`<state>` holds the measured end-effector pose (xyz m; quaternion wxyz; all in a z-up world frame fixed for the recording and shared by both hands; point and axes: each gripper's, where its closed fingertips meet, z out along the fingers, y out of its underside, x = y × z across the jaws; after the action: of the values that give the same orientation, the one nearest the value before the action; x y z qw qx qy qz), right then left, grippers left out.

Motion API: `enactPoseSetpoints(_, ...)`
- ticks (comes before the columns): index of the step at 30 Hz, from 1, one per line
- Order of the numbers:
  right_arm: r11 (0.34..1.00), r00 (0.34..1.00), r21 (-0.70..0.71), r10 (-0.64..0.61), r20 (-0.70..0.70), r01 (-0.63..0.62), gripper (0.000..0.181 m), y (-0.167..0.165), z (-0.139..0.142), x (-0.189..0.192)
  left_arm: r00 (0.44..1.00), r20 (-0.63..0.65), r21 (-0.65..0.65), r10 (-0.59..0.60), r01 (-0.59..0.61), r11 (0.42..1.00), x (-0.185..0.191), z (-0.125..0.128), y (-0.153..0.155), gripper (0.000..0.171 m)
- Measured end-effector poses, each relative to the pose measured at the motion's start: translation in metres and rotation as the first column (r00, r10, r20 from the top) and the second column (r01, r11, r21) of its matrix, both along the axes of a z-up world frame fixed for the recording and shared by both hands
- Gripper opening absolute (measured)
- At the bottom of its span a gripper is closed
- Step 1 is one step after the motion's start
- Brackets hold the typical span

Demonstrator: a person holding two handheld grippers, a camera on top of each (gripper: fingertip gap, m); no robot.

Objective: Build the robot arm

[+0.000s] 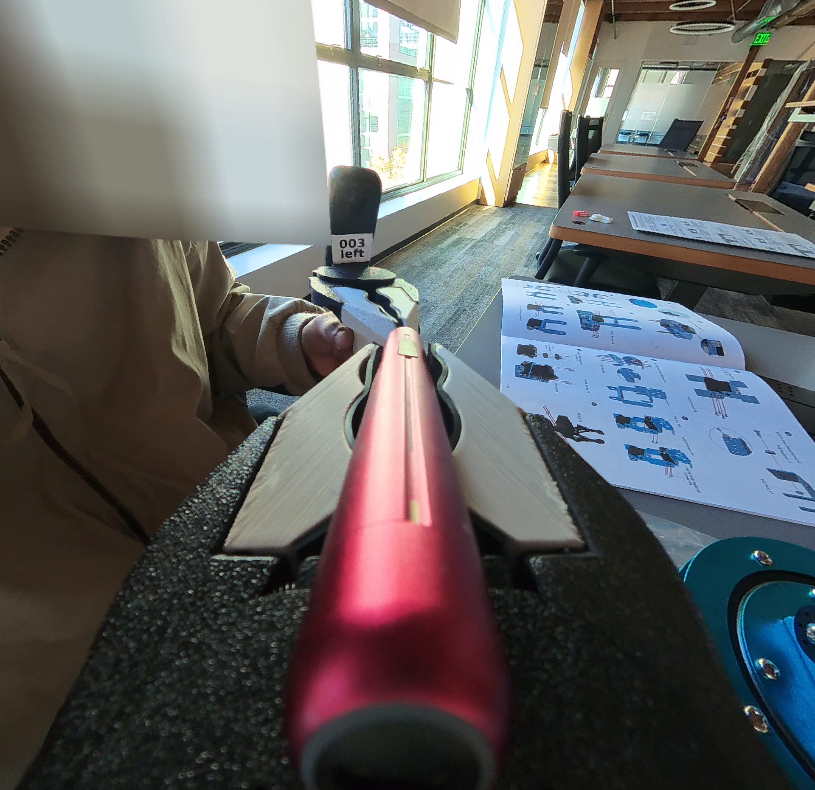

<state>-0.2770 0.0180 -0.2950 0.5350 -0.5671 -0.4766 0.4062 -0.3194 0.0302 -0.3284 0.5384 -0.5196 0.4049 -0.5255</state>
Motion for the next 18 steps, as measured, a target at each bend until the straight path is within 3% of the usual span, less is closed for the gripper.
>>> enactPoseSetpoints(7, 1.000, 1.000, 0.003, -0.004, -0.004, 0.004, 0.020, 0.0004, 0.0008, 0.0001, 1.000, -0.015, 0.001, 0.001, -0.001, 1.000, -0.0003, -0.0021, 0.0008, 0.000)
enactPoseSetpoints(11, 1.000, 1.000, 0.000, -0.002, 0.002, 0.002, 0.021, 0.0005, -0.0009, -0.0005, 1.000, -0.003, -0.027, -0.019, 0.019, 0.999, 0.0017, -0.0021, -0.0012, 0.010)
enactPoseSetpoints(18, 1.000, 1.000, -0.001, 0.004, -0.002, -0.004, 0.020, -0.0006, 0.0003, -0.0006, 1.000, 0.005, -0.009, -0.010, 0.010, 1.000, 0.0001, 0.0006, -0.0012, 0.000)
